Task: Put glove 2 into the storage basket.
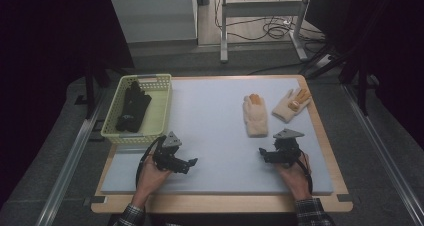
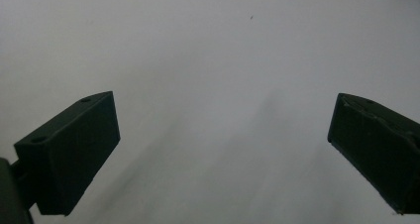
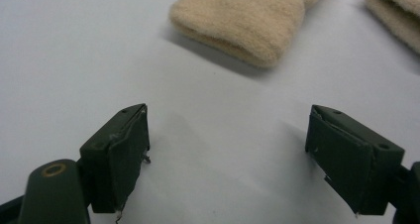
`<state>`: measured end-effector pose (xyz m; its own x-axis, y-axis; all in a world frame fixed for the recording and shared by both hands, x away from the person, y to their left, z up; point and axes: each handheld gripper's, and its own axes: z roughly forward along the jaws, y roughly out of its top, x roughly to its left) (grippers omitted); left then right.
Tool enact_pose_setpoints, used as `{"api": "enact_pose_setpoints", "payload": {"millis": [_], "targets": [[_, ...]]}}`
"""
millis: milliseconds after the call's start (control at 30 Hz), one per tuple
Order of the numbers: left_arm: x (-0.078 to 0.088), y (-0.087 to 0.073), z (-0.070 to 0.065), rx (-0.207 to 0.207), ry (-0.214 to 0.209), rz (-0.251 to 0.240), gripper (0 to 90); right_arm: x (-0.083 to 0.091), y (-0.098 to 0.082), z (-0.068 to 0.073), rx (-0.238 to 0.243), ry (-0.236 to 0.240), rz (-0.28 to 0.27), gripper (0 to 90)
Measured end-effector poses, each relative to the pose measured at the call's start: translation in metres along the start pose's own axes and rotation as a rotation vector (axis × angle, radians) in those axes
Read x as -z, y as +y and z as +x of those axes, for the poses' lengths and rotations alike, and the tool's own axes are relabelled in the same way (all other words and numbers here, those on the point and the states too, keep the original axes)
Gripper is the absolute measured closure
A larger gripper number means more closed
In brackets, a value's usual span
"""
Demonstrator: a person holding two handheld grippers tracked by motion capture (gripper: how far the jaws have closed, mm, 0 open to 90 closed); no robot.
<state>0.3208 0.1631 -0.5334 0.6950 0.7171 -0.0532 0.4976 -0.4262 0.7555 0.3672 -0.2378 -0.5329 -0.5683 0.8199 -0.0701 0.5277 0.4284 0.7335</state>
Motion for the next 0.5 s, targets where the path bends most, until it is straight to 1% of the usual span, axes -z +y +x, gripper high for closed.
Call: {"api": "enact_pose_setpoints", "payload": {"millis": [100, 133, 167, 200, 233, 267, 300, 367, 500], "targets": [[-0.002, -0.011, 0.002, 0.027, 0.025, 0.009, 0.2, 0.0, 0.0, 0.0, 0.002, -0.001, 0.0, 16.7], [-0.003, -0.013, 0.003, 0.024, 0.039, 0.026, 0.2, 0.0, 0.0, 0.0, -0.001, 0.001, -0.001, 16.7], [-0.005, -0.015, 0.003, 0.014, 0.065, 0.047, 0.1, 0.0, 0.0, 0.0, 0.0, 0.001, 0.001, 16.7], [-0.005, -0.016, 0.004, 0.015, 0.082, 0.062, 0.2, 0.0, 0.0, -0.001, -0.002, 0.005, 0.001, 16.7], [-0.006, -0.016, 0.004, 0.02, 0.089, 0.065, 0.2, 0.0, 0.0, -0.001, -0.004, 0.006, 0.002, 16.7], [-0.006, -0.016, 0.004, 0.024, 0.092, 0.067, 0.5, 0.0, 0.0, -0.001, -0.005, 0.006, 0.002, 16.7], [-0.008, -0.015, 0.005, 0.031, 0.087, 0.089, 0.5, 0.0, 0.0, -0.001, -0.005, 0.006, 0.002, 16.7], [-0.008, -0.016, 0.008, 0.063, 0.067, 0.092, 0.0, 0.0, 0.0, -0.001, -0.007, 0.008, 0.002, 16.8], [-0.009, -0.016, 0.007, 0.056, 0.075, 0.093, 0.0, 0.0, 0.0, -0.002, -0.01, 0.011, 0.004, 17.0]]}}
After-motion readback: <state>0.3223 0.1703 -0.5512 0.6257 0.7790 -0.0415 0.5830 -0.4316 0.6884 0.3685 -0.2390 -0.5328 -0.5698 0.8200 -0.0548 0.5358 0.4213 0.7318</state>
